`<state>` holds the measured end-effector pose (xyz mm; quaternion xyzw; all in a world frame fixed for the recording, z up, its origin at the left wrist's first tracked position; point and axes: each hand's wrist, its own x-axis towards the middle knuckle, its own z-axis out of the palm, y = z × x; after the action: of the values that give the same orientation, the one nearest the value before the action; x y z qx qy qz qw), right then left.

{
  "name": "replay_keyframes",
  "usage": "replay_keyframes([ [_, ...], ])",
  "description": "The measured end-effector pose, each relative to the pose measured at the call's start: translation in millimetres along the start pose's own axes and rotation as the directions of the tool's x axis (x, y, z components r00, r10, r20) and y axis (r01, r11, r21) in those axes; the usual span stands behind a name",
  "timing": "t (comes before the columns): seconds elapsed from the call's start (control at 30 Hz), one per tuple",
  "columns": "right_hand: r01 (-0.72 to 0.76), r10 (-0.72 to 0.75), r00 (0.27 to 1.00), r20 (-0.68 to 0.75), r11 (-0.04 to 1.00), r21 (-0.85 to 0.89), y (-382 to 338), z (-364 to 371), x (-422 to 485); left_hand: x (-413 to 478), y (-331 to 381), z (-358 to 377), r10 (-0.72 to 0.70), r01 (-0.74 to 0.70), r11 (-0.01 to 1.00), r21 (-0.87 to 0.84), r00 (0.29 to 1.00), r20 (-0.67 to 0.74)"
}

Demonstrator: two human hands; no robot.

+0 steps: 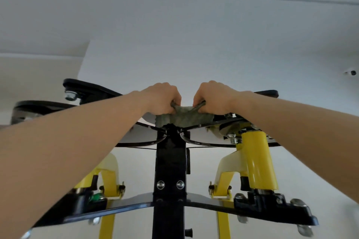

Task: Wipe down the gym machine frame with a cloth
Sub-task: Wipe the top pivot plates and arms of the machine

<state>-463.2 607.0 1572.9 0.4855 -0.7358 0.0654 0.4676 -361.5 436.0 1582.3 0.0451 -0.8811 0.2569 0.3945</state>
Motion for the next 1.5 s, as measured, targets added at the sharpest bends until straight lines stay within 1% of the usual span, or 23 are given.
replay_keyframes([
  [0.13, 0.025, -0.024, 1.0, -0.018, 0.999, 0.046, -24, 11, 7, -19, -10, -14, 0.014, -0.019, 0.996, 0.087, 0.998, 0.065],
  [0.23, 0.034, -0.034, 0.999, -0.004, 0.995, 0.098, -42, 20, 11, -32, -11, -22, 0.032, -0.056, 0.987, 0.152, 0.987, 0.155],
  [0.37, 0.035, -0.052, 0.994, 0.095, 0.983, 0.178, -53, 28, 8, -47, -10, -31, 0.037, -0.073, 0.993, 0.093, 0.938, 0.345],
  [0.43, 0.019, -0.043, 0.994, 0.105, 0.975, 0.222, -52, 25, 6, -52, -10, -33, 0.042, -0.073, 0.995, 0.066, 0.918, 0.394],
  [0.47, 0.013, -0.04, 0.993, 0.107, 0.971, 0.239, -51, 23, 3, -53, -10, -34, 0.042, -0.069, 0.996, 0.057, 0.92, 0.39],
  [0.6, 0.017, -0.05, 0.992, 0.119, 0.964, 0.265, -42, 9, -8, -59, -10, -38, 0.041, -0.037, 0.999, -0.02, 0.941, 0.336],
  [0.77, -0.008, -0.031, 0.989, 0.141, 0.964, 0.266, -21, -10, -29, -58, 10, -34, 0.056, -0.024, 0.987, -0.16, 0.978, 0.2],
  [0.87, -0.028, -0.014, 0.989, 0.15, 0.961, 0.275, -7, -26, -48, -49, 25, -29, 0.038, -0.013, 0.98, -0.196, 0.992, 0.122],
  [0.97, -0.061, 0.02, 0.99, 0.143, 0.954, 0.294, 8, -42, -68, -36, 42, -23, -0.004, 0.003, 0.982, -0.188, 1.0, -0.008],
  [1.07, -0.104, 0.066, 0.989, 0.13, 0.943, 0.317, 26, -56, -85, -21, 62, -18, -0.023, -0.015, 0.965, -0.261, 0.99, -0.141],
  [1.1, -0.123, 0.081, 0.987, 0.137, 0.936, 0.33, 32, -60, -91, -17, 69, -16, -0.029, -0.023, 0.953, -0.302, 0.986, -0.166],
  [1.17, -0.158, 0.108, 0.982, 0.156, 0.917, 0.366, 43, -66, -102, -9, 83, -14, -0.044, -0.032, 0.903, -0.429, 0.985, -0.166],
  [1.2, -0.17, 0.117, 0.981, 0.158, 0.907, 0.384, 48, -68, -107, -6, 89, -13, -0.05, -0.034, 0.847, -0.531, 0.988, -0.143],
  [1.23, -0.179, 0.127, 0.98, 0.154, 0.899, 0.399, 52, -70, -112, -5, 95, -12, -0.043, -0.039, 0.77, -0.637, 0.993, -0.113],
  [1.27, -0.19, 0.141, 0.979, 0.147, 0.892, 0.41, 57, -72, -117, -5, 101, -11, -0.026, -0.046, 0.692, -0.72, 0.996, -0.089],
  [1.3, -0.204, 0.158, 0.977, 0.142, 0.886, 0.417, 61, -74, -122, -4, 106, -10, -0.002, -0.055, 0.635, -0.771, 0.997, -0.072],
  [1.4, -0.247, 0.211, 0.968, 0.132, 0.886, 0.393, 72, -77, -137, -5, 120, -8, 0.059, -0.098, 0.579, -0.81, 0.995, -0.079],
  [1.5, -0.28, 0.267, 0.96, 0.086, 0.898, 0.338, 79, -74, -151, -8, 134, -6, 0.068, -0.138, 0.495, -0.858, 0.99, -0.12],
])
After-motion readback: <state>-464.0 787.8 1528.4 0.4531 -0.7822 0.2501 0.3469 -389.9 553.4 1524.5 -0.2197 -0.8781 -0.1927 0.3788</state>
